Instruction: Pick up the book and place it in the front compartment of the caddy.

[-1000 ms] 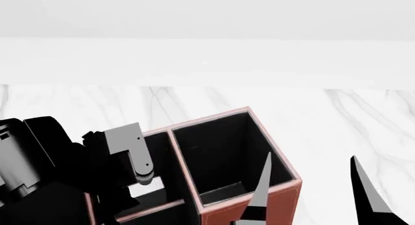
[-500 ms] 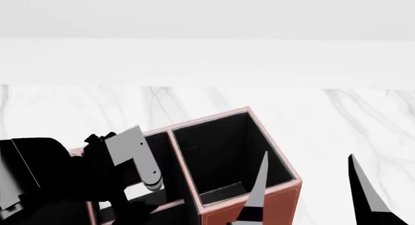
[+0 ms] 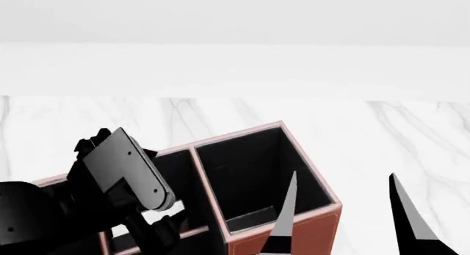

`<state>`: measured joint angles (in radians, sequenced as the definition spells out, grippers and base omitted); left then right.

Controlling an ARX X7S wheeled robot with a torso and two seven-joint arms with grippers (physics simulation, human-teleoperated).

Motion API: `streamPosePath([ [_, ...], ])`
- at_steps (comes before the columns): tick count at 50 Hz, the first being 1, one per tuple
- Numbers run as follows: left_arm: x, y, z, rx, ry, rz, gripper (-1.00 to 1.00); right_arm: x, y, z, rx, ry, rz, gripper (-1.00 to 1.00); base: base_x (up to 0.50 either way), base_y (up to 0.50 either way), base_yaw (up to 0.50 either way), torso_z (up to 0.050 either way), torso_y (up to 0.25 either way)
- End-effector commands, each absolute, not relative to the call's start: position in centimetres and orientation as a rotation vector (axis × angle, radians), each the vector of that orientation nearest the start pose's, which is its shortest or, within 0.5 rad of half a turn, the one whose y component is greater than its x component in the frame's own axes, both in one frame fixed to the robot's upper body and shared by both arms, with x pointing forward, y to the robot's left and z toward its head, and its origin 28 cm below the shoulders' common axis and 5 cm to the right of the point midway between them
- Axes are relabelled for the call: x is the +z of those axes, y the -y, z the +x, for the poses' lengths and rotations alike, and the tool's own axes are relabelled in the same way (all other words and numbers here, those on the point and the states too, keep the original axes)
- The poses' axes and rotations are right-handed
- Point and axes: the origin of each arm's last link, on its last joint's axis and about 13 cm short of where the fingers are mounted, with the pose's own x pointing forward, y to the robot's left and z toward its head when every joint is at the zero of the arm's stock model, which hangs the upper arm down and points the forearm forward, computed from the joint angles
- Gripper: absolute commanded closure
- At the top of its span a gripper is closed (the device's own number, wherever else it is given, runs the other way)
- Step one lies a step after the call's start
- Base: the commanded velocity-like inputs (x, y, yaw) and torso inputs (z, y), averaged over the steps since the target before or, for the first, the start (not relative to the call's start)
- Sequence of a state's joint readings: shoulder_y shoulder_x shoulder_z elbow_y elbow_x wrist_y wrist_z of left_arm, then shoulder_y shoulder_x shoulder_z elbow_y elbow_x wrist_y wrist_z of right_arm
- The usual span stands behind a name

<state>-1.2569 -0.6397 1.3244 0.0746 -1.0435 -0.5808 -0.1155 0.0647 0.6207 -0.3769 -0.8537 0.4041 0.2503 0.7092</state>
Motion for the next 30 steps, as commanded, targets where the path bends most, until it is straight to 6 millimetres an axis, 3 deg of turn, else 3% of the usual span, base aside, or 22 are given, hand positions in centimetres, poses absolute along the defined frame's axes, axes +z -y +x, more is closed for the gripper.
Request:
streamPosePath([
  [1,18.8,-20.5,28.5,-0.639,-0.157,0.446,-1.0,15.7,9.7,16.1,0.007,0.407,-0.011,-1.0,0.0,0.0,0.0,0.0,0.0],
  [16,19.6,-20.8,25.0,-0.421,0.097,0.402,-1.0,16.0,9.4,15.9,0.013,0.407,-0.015,-1.0,0.0,0.0,0.0,0.0,0.0],
  [20,19.1,-20.7,23.6,-0.347,0.168,0.317,-1.0,15.9,9.4,15.9,0.016,0.408,-0.016,-1.0,0.0,0.0,0.0,0.0,0.0],
  [30,18.6,-20.5,21.2,-0.292,0.271,0.289,-1.0,15.9,9.3,15.9,0.019,0.408,-0.017,-1.0,0.0,0.0,0.0,0.0,0.0],
])
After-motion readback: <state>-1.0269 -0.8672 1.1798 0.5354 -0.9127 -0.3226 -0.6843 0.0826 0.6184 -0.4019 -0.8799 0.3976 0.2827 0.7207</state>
